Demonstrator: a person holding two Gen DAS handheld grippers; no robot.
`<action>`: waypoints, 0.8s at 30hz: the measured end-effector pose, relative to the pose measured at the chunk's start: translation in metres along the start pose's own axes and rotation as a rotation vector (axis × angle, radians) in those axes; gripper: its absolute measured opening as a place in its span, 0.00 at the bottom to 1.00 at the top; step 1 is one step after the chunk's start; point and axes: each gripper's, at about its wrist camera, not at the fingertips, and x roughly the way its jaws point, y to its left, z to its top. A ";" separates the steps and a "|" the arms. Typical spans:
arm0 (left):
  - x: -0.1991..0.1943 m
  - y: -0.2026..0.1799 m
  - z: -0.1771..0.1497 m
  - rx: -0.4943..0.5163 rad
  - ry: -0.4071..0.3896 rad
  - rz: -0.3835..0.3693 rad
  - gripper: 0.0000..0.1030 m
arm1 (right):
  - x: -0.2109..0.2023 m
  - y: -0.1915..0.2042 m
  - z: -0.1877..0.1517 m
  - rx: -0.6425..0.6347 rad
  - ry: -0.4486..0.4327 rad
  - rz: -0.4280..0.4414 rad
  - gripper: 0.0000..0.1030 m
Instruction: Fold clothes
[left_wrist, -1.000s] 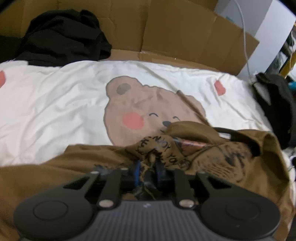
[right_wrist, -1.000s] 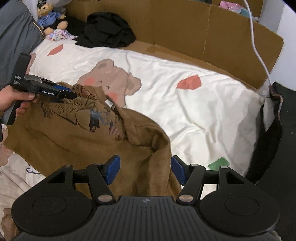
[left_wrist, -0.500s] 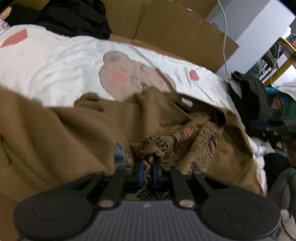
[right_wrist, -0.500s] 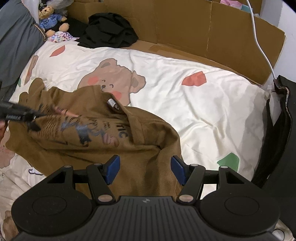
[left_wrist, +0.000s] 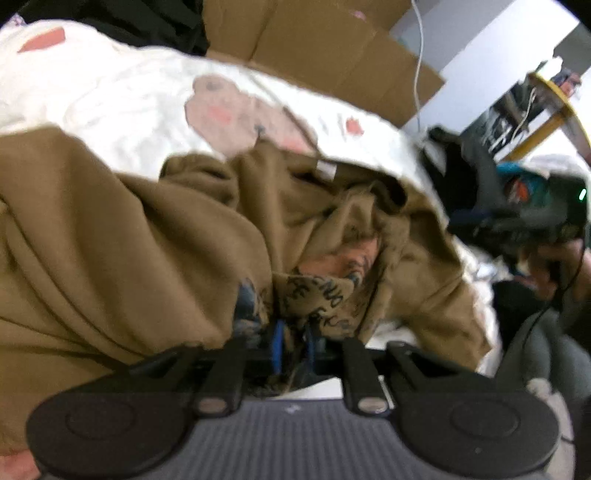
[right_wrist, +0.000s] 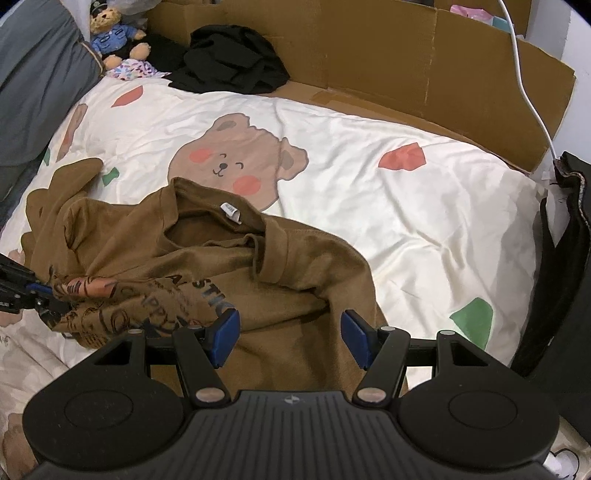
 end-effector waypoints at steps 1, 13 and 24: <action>-0.009 0.000 0.009 0.007 -0.031 0.003 0.26 | 0.000 0.000 -0.001 0.001 0.001 -0.001 0.64; -0.016 0.025 0.064 -0.081 -0.164 0.149 0.52 | -0.001 -0.005 -0.006 0.021 0.012 -0.023 0.64; 0.011 0.050 0.074 -0.133 -0.081 0.154 0.40 | 0.008 -0.020 -0.005 0.042 0.036 -0.037 0.64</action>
